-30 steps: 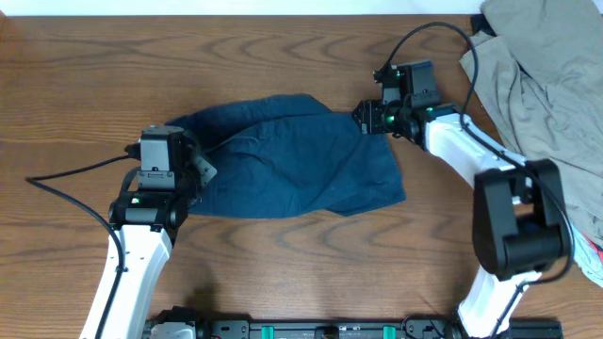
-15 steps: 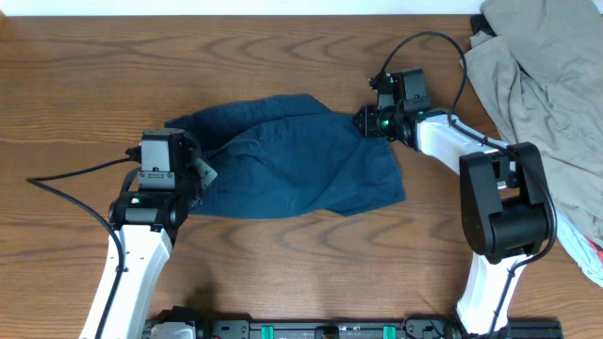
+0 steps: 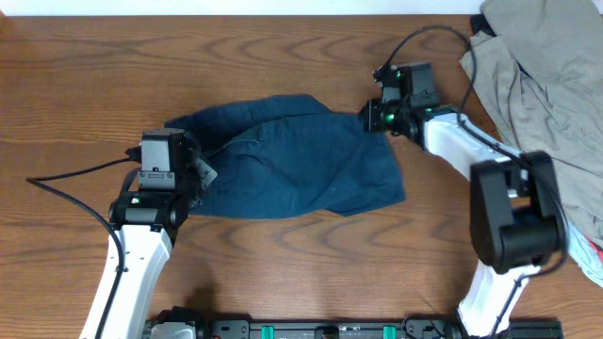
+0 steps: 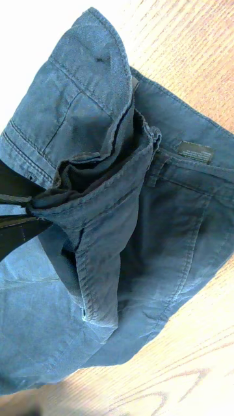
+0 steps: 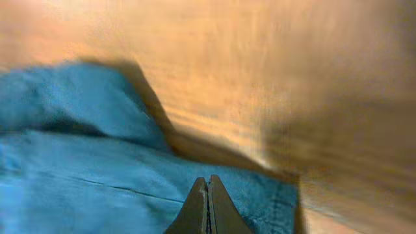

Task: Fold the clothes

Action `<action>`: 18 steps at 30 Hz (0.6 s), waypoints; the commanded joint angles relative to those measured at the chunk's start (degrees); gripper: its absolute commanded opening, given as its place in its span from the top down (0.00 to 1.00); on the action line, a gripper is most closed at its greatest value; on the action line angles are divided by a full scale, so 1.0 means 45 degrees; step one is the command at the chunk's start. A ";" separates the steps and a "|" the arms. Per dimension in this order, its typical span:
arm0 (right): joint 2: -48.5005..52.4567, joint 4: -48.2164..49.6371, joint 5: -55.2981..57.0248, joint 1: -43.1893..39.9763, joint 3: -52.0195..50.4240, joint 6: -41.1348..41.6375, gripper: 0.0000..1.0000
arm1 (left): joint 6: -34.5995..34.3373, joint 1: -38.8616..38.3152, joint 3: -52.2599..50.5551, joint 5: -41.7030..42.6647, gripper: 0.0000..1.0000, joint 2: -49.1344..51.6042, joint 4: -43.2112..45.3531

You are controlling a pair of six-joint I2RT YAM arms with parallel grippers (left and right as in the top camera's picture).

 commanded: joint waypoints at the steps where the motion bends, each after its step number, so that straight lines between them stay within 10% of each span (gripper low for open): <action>1: -0.1375 -0.0223 0.0588 -0.0316 0.0442 0.0092 0.99 | 0.0034 0.0068 0.0199 0.0087 0.94 -0.0136 -0.0044; 5: -0.1292 -0.0928 0.0763 -0.0321 0.0408 -0.0131 0.60 | 0.0034 0.0068 0.0199 0.0087 0.94 -0.0136 -0.0039; 9: -0.0529 -0.1491 0.0767 -0.0170 0.0408 -0.0238 0.46 | 0.0034 0.0068 0.0199 0.0087 0.94 -0.0136 -0.0049; 18: 0.1724 -0.1277 0.0495 0.0117 0.0408 0.0019 0.45 | 0.0029 0.0068 0.0199 0.0092 0.94 -0.0136 -0.0092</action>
